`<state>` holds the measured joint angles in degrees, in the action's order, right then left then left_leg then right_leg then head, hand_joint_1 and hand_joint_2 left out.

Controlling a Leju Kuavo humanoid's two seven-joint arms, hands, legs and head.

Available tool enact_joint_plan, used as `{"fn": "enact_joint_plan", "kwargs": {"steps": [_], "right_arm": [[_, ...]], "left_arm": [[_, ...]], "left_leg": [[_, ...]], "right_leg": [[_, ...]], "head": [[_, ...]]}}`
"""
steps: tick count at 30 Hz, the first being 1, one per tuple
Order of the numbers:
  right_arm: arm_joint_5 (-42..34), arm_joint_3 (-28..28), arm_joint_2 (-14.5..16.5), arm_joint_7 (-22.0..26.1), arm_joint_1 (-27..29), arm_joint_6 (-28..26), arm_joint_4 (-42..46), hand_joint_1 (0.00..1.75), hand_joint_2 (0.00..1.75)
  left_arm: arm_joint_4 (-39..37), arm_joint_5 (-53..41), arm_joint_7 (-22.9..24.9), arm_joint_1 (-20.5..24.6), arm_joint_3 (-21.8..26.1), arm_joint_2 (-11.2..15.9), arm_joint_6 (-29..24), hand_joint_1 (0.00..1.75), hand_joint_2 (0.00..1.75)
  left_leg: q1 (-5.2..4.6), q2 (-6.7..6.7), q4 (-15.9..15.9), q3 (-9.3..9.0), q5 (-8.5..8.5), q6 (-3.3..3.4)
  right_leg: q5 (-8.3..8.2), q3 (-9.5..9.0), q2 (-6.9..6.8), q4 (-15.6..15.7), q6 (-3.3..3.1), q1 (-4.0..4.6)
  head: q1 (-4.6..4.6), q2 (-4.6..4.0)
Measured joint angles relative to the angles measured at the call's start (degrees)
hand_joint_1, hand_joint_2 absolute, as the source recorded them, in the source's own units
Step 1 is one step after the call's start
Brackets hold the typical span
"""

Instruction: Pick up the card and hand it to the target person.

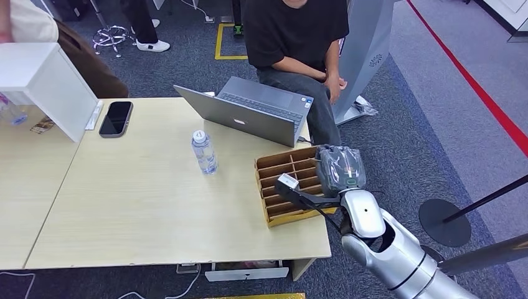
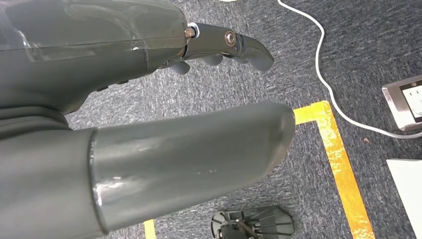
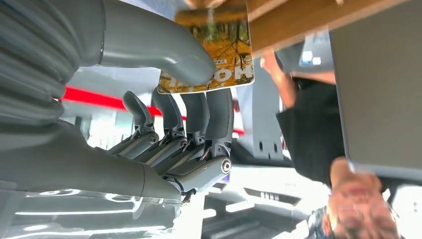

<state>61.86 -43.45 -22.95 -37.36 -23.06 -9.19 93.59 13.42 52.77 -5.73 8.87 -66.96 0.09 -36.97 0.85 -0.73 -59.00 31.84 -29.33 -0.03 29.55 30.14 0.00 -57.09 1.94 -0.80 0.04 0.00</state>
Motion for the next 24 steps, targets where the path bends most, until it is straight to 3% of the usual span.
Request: {"fn": "enact_joint_plan", "kwargs": {"steps": [10,24], "right_arm": [[4.43,0.08,-0.66,0.53,-1.15,-1.22,5.05,1.38,1.75],[-4.75,0.63,-0.59,4.43,-7.21,-5.93,0.11,1.49,1.75]], "left_arm": [[0.0,-0.1,-0.16,-0.19,0.46,0.0,-0.02,0.0,0.0],[0.0,-2.5,1.32,0.81,0.5,-0.01,1.04,0.0,0.0]], "left_leg": [[0.0,0.01,0.0,0.0,0.0,0.0],[0.0,-0.01,0.0,0.03,0.02,0.02]], "right_leg": [[0.0,0.0,0.0,0.0,0.0,0.0],[0.0,0.0,-0.01,-0.01,0.0,0.0]], "head": [[0.0,0.0],[0.0,0.0]]}}
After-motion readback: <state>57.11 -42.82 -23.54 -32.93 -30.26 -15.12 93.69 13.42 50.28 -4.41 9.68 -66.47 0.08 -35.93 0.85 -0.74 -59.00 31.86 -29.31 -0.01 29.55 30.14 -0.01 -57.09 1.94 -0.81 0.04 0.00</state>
